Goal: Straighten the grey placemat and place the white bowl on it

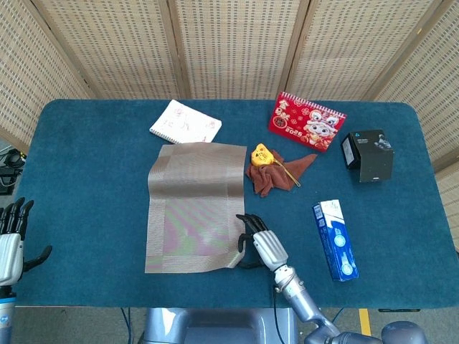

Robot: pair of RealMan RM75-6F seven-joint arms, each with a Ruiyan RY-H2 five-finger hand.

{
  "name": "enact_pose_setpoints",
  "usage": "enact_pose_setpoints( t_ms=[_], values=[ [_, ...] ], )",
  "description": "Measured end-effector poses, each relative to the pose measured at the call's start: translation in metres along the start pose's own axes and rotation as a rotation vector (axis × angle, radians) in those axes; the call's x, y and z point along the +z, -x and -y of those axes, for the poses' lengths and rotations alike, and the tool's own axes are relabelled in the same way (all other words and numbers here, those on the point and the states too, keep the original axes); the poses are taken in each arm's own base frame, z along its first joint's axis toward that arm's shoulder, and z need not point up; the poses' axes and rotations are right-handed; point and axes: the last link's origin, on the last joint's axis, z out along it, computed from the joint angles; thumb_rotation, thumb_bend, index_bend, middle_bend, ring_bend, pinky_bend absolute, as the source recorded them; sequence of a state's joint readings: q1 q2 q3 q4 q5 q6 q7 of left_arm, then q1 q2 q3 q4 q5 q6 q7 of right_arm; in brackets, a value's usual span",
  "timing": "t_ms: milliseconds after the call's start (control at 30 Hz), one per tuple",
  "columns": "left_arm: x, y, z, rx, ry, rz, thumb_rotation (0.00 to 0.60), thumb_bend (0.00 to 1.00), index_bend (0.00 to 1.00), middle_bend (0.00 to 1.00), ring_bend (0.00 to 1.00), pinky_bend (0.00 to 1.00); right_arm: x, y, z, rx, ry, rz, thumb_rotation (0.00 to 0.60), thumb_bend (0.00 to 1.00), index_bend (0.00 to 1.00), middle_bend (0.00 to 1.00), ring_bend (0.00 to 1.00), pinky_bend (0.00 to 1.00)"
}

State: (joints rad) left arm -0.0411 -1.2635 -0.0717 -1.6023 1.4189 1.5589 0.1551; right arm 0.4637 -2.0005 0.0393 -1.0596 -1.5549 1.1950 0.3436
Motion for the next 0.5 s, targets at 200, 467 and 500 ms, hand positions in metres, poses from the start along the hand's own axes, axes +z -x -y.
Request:
enact_pose_setpoints(
  t_ms=[200,467,500],
  values=[
    [0.0008,-0.0004,0.0007,-0.004,-0.004,0.000,0.600,0.21,0.03,0.00,0.00,0.00,-0.0001,0.0035,0.0004,0.001,0.000,0.005,0.600,0.48,0.64,0.13,0.00,0.00],
    [0.0016,-0.0002,0.0019,-0.007,-0.009,0.002,0.600,0.21,0.03,0.00,0.00,0.00,-0.0003,0.0071,0.0006,0.011,0.010,0.010,0.600,0.53,0.66,0.14,0.00,0.00],
    [0.0018,-0.0002,0.0019,-0.007,-0.010,0.002,0.600,0.21,0.03,0.00,0.00,0.00,-0.0003,0.0071,0.0011,0.013,0.009,0.009,0.600,0.53,0.66,0.14,0.00,0.00]
  ],
)
